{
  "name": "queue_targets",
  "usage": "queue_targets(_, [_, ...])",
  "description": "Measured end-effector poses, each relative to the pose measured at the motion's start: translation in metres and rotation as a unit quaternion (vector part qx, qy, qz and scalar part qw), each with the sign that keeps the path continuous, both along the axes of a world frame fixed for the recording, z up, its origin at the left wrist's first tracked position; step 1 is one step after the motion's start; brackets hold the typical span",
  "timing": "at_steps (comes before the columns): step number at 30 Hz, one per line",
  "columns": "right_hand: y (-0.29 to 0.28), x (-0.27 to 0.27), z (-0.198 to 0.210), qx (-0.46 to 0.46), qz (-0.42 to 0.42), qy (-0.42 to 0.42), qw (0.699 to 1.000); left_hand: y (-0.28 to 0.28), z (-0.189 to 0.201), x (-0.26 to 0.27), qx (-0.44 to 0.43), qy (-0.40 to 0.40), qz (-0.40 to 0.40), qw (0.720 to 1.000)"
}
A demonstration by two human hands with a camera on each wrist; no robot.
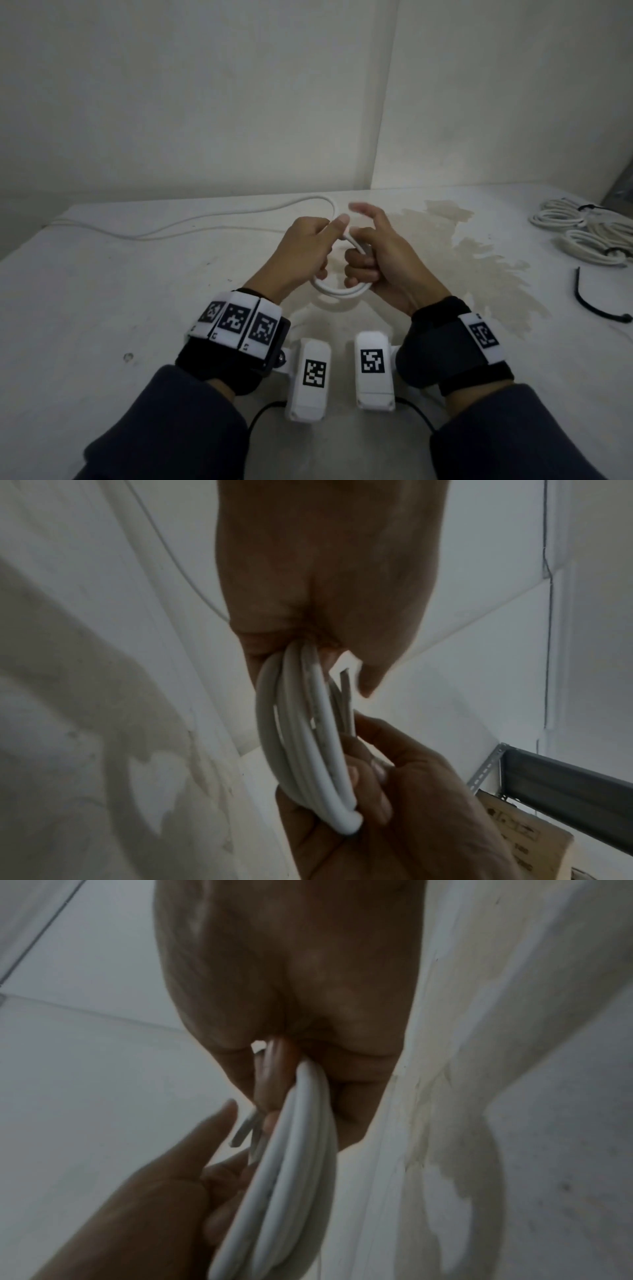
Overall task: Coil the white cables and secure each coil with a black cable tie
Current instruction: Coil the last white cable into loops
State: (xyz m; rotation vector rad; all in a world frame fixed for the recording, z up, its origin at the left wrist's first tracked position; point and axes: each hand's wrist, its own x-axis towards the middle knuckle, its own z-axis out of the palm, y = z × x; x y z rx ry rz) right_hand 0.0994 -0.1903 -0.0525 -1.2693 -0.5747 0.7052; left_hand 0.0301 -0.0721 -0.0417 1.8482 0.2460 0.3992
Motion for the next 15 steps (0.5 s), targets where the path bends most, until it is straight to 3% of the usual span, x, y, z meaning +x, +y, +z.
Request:
queue_targets(5, [-0.002, -0.003, 0.001, -0.004, 0.055, -0.024, 0.998, 0.004, 0.005, -0.002, 0.085, 0.0, 0.003, 0.996])
queue_targets(7, [-0.002, -0.005, 0.001, -0.035, 0.031, -0.08, 0.996, 0.006, 0.005, -0.002, 0.144, 0.006, -0.002, 0.99])
queue_targets(10, [-0.006, -0.004, 0.006, -0.125, -0.003, -0.229, 0.965, 0.008, 0.006, -0.003, 0.26, 0.033, -0.018, 0.965])
queue_targets(15, [-0.008, 0.01, -0.005, -0.155, -0.105, -0.295, 0.937, 0.012, 0.008, -0.003, 0.3, -0.01, -0.024, 0.954])
